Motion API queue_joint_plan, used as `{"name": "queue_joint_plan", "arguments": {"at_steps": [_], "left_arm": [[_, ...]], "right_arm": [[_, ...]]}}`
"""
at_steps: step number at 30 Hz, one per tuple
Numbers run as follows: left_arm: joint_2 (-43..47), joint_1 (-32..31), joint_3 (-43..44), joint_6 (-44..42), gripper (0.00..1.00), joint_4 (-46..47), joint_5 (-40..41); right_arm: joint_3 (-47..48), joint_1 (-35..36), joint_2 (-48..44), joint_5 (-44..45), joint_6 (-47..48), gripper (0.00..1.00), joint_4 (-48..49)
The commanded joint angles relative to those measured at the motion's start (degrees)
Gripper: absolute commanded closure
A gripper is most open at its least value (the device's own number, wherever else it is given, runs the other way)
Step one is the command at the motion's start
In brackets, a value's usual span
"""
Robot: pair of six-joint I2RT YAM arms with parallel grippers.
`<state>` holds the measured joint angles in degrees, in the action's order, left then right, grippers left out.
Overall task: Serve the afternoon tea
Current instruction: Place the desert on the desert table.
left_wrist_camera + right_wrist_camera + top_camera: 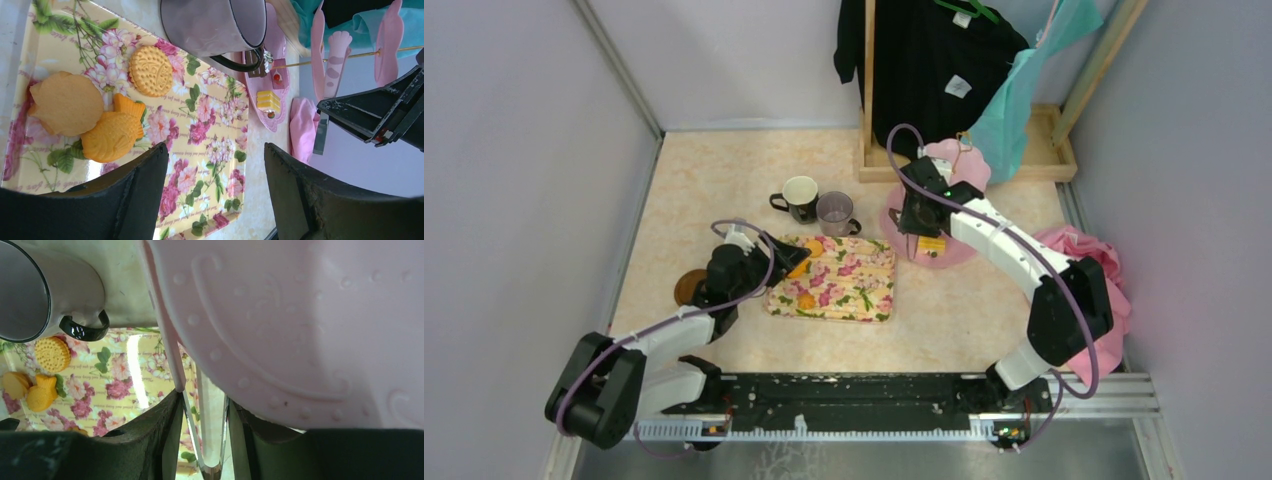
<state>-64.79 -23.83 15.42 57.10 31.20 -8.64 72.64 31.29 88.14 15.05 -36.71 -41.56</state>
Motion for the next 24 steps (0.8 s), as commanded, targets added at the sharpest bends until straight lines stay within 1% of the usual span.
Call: {"name": "queue_joint_plan", "arguments": {"at_steps": [1,4,12,16,19,24], "left_arm": [[-0.4,0.3,1.9,-0.9,0.24,0.3,-0.9],[-0.6,0.3,2.1,-0.9,0.24,0.2,-1.0],[-1.2,0.3,2.5,-0.8,0.25,0.0,-1.4],[-1.0,0.3,2.6,-0.8,0.24,-0.3,-1.1],[-0.6,0.3,2.8,-0.9,0.24,-0.9,-0.7],[0.9,0.3,3.0,-1.5,0.24,-3.1,1.9]], "right_arm": [[1.8,-1.7,-2.0,-1.0,-0.2,0.63,0.7],[1.6,-1.9,-2.3,-1.4,-0.2,0.64,0.7],[-1.7,-1.8,-6.6,-2.9,-0.1,0.7,3.4],[-2.6,-1.2,-8.3,-3.7,-0.1,0.7,3.9],[-2.9,0.4,-8.8,-3.4,0.2,0.7,4.0],[-3.0,6.4,-9.0,-0.7,0.7,0.71,3.9]]}}
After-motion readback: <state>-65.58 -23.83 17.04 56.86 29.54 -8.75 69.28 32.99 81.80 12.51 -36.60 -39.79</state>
